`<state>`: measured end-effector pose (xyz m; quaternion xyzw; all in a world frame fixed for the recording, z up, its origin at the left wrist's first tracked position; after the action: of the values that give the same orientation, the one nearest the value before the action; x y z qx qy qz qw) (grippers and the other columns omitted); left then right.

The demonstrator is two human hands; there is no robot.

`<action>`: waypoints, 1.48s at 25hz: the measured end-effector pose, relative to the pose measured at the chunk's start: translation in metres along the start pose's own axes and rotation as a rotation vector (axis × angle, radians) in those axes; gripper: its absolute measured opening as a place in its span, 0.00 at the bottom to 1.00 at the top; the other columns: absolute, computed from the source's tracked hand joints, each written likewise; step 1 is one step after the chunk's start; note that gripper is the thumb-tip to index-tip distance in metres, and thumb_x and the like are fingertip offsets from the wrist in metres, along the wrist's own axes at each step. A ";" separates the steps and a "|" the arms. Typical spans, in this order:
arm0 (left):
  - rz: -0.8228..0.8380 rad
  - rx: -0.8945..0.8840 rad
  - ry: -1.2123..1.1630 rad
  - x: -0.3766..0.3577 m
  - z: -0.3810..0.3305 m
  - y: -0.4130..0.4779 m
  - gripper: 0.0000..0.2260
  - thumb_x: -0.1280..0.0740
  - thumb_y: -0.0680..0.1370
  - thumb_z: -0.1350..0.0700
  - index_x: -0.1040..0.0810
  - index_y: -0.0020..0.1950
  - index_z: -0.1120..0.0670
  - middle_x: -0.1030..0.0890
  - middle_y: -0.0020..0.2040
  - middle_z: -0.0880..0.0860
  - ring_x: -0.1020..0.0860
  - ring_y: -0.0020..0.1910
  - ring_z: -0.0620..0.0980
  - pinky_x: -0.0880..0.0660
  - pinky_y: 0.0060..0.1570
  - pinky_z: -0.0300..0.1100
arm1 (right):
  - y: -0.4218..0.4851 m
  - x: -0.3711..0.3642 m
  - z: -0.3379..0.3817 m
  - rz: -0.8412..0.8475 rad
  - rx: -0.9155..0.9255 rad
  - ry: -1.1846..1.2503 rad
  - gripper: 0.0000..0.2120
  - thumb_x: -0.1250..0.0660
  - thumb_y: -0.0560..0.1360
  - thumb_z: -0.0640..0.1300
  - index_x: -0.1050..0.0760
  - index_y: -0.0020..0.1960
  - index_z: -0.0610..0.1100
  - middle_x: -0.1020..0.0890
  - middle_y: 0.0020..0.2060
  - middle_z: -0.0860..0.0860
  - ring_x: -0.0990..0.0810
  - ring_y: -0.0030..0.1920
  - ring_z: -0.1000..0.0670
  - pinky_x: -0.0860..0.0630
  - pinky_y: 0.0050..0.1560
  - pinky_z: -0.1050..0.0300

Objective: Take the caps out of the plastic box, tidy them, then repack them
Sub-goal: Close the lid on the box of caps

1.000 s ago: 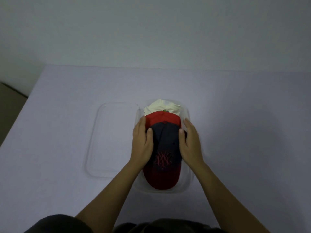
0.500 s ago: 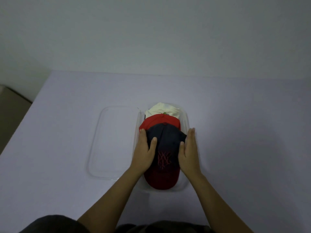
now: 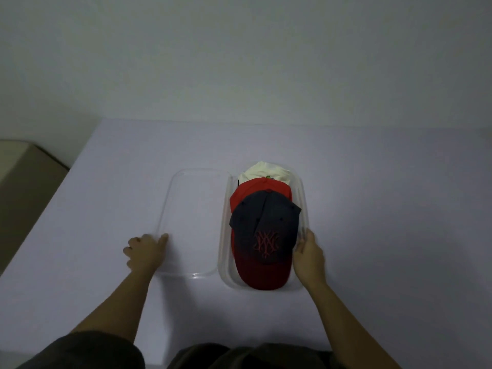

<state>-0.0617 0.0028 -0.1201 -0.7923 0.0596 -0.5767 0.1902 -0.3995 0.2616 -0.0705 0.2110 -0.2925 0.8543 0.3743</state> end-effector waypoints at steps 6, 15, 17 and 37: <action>-0.071 -0.122 -0.217 0.021 -0.005 0.012 0.19 0.38 0.78 0.51 0.30 0.58 0.68 0.25 0.57 0.69 0.28 0.57 0.68 0.31 0.55 0.57 | -0.001 -0.001 -0.001 -0.002 -0.007 0.016 0.20 0.47 0.79 0.32 0.39 0.71 0.37 0.22 0.56 0.35 0.23 0.54 0.37 0.28 0.49 0.53; -0.079 -0.214 -0.836 0.111 -0.036 0.002 0.24 0.32 0.76 0.55 0.32 0.70 0.57 0.24 0.57 0.58 0.23 0.32 0.53 0.22 0.37 0.43 | 0.000 -0.002 -0.007 0.012 -0.049 0.037 0.23 0.46 0.79 0.34 0.41 0.73 0.39 0.22 0.58 0.38 0.23 0.54 0.39 0.32 0.49 0.57; -0.057 -0.168 -1.011 0.116 -0.048 -0.008 0.24 0.32 0.76 0.56 0.33 0.71 0.57 0.23 0.58 0.60 0.24 0.32 0.50 0.23 0.35 0.40 | 0.000 -0.004 -0.009 0.015 -0.060 0.054 0.22 0.46 0.80 0.36 0.41 0.73 0.40 0.23 0.58 0.39 0.23 0.55 0.40 0.32 0.49 0.57; 0.178 -0.433 -0.618 -0.011 -0.121 -0.158 0.25 0.37 0.78 0.51 0.40 0.72 0.56 0.31 0.68 0.53 0.30 0.66 0.56 0.29 0.61 0.49 | 0.013 -0.002 0.010 0.150 -0.068 0.492 0.28 0.43 0.80 0.52 0.51 0.76 0.53 0.42 0.75 0.50 0.39 0.73 0.46 0.37 0.68 0.50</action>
<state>-0.1983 0.1230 -0.0394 -0.9423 0.1884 -0.2660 0.0768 -0.4061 0.2466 -0.0685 -0.0381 -0.2362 0.8950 0.3766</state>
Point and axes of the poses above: each hand's wrist, its own y-axis towards the middle knuckle, its own x-axis out of the back of the hand, z = x × y, the point moved 10 cm from there along y, towards the middle knuckle
